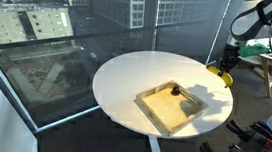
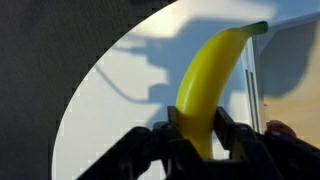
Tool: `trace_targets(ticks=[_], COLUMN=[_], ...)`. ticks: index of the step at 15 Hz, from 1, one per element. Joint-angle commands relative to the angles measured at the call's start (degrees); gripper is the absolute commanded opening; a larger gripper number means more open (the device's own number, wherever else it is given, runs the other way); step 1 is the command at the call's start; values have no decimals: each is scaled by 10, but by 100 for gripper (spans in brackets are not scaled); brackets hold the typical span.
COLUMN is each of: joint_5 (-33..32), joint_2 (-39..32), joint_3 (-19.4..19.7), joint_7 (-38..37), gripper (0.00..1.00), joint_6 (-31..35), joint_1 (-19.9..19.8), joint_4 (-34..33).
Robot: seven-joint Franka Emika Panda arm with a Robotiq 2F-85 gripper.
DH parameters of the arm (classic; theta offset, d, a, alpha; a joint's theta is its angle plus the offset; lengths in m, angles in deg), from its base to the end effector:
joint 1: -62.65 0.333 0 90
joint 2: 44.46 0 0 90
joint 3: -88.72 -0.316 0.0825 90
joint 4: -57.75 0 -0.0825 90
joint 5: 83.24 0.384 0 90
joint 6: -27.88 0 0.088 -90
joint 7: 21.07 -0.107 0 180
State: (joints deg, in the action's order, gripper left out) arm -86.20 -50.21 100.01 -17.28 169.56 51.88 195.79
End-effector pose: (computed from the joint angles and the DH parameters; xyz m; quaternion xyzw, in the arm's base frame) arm 0.4551 -0.1851 0.2688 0.9899 -0.1381 -0.0229 0.0209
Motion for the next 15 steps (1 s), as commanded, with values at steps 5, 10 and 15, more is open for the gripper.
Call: trace_targets(ticks=[5,10,15], joint_5=[8,10,18], joint_2=[-39,-61,-78], joint_3=[3,1,-5], joint_7=[46,61,77], gripper=[16,16,16], joint_6=[35,53,79], joint_1=[-17,-25,-30], joint_4=[-14,-17,-16])
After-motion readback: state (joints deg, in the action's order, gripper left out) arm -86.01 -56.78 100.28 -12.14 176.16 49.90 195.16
